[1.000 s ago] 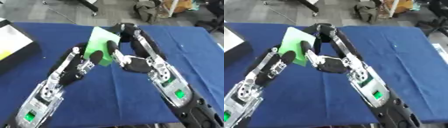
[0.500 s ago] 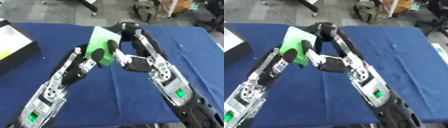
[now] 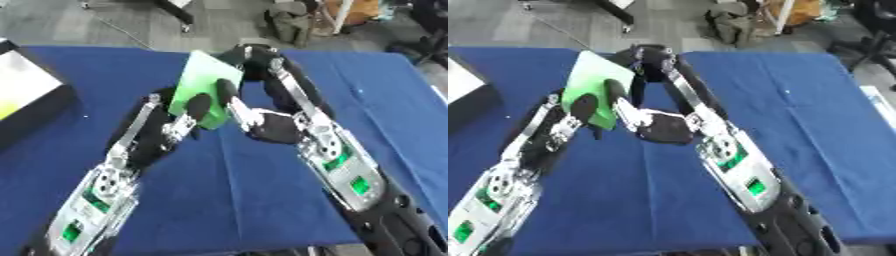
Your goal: Pick up the objects with one hand, pass them to the other hand, and then place them into the box on the other side of the table.
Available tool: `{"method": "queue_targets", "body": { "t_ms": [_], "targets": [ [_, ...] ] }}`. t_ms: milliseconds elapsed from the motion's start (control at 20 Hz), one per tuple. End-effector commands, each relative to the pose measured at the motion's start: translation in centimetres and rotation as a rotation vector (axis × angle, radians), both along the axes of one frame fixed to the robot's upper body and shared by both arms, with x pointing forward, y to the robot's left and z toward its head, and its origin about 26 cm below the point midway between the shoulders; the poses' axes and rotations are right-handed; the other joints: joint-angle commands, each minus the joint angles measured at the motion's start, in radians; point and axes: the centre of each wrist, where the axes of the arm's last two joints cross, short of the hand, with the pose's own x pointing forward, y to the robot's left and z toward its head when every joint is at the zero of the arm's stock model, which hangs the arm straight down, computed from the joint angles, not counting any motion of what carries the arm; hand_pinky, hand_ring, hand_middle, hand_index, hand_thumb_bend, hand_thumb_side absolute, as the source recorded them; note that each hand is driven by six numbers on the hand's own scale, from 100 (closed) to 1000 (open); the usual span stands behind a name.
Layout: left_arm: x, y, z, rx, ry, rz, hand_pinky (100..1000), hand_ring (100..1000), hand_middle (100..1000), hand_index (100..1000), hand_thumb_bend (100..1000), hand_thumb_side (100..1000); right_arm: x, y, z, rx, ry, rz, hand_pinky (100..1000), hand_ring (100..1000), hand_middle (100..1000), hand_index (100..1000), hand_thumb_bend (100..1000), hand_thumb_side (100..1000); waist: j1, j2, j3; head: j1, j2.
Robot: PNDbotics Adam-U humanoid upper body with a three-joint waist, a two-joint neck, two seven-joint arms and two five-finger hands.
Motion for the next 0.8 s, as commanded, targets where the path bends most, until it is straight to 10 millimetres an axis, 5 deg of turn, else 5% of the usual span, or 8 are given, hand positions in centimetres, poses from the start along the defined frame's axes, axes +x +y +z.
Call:
{"method": "queue_targets", "body": {
  "t_ms": [50, 450, 800],
  "targets": [
    [0.03, -0.63, 0.96, -0.041, -0.005, 0.006, 532, 278, 260, 478, 100, 571, -0.45, 0.7, 0.09, -0.052, -0.036, 0.062, 363, 344, 260, 289, 100, 422, 0.003, -0.015, -0.002, -0.006, -0.002],
    [0.14, -0.43, 0.54, -0.048, 0.011, 0.03, 532, 279, 262, 478, 100, 575, -0.31, 0.46, 0.23, -0.123, -0.102, 0.102, 436, 398, 347, 455, 100, 353, 0.003, -0.016, -0.004, -0.013, -0.002],
    [0.32, -0.08, 0.1, -0.046, 0.016, 0.057, 530, 278, 261, 476, 100, 574, -0.08, 0.02, 0.5, -0.121, -0.146, 0.065, 523, 478, 447, 617, 100, 458, 0.005, -0.018, -0.008, -0.018, -0.002]
  ]
}}
